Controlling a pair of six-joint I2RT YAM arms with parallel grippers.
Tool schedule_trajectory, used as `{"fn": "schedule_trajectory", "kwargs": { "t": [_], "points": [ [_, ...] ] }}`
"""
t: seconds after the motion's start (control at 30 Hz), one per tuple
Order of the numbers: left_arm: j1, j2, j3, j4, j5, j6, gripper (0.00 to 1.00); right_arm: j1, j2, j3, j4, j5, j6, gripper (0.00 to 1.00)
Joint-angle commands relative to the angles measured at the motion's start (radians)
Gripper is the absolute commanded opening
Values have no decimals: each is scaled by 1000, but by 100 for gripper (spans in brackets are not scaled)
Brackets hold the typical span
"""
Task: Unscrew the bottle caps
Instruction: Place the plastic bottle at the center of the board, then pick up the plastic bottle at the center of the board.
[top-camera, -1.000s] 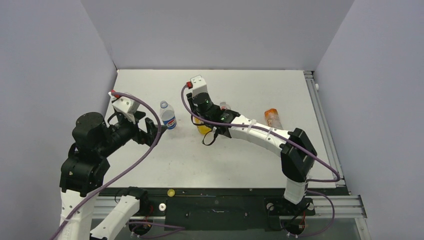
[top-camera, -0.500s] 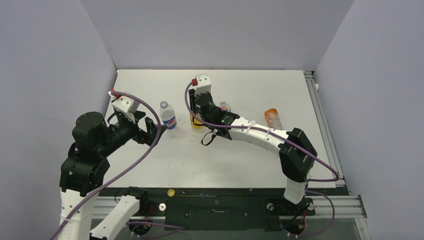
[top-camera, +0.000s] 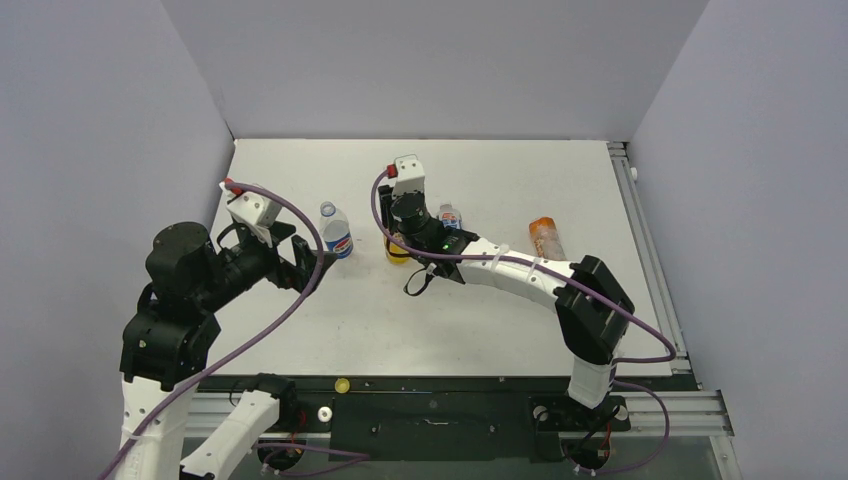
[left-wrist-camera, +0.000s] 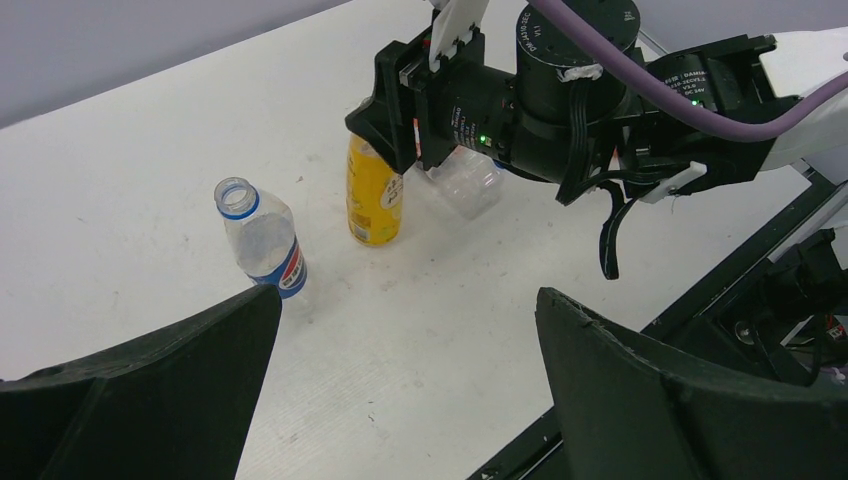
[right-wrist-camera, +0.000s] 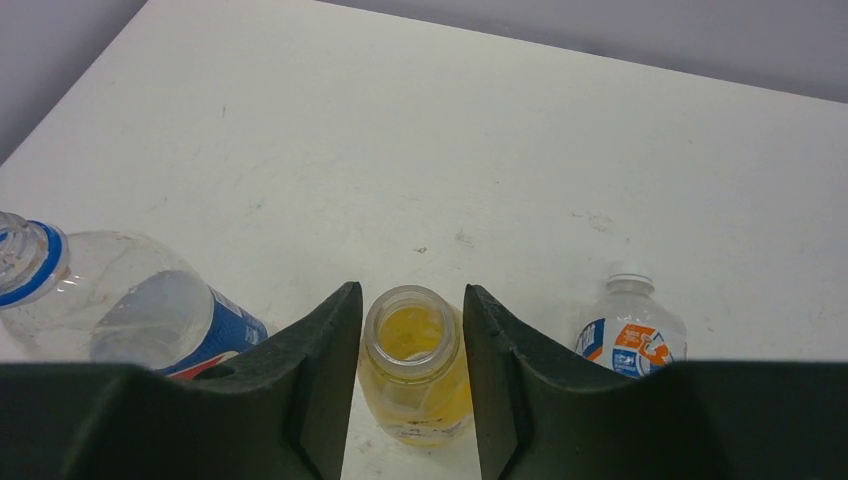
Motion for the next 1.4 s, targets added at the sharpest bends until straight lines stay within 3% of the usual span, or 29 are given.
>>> {"fn": "schedule_trajectory", "kwargs": {
  "t": [0.0, 0.13, 0.2, 0.7, 0.87, 1.0, 1.17, 1.37],
  "points": [
    [2, -4, 19, 27, 22, -8, 97, 5, -52, -3, 23, 15, -1, 48],
    [2, -11, 21, 19, 25, -2, 97, 4, -67, 2, 9, 7, -8, 71],
    [0, -10, 23, 15, 24, 1, 97, 5, -77, 5, 3, 3, -10, 76],
    [2, -1, 35, 6, 28, 6, 97, 3, -270, -18, -46, 18, -17, 82],
    [2, 11, 43, -7, 27, 12, 97, -59, -288, 22, -183, 67, 33, 83],
    [1, 14, 54, -13, 32, 14, 97, -168, -212, 111, -371, 11, 133, 84],
    [1, 26, 67, -21, 47, 16, 97, -315, 65, 357, -686, -149, 194, 84],
    [1, 33, 82, -44, 50, 32, 97, -349, 290, 573, -804, -249, 167, 85]
  ]
}}
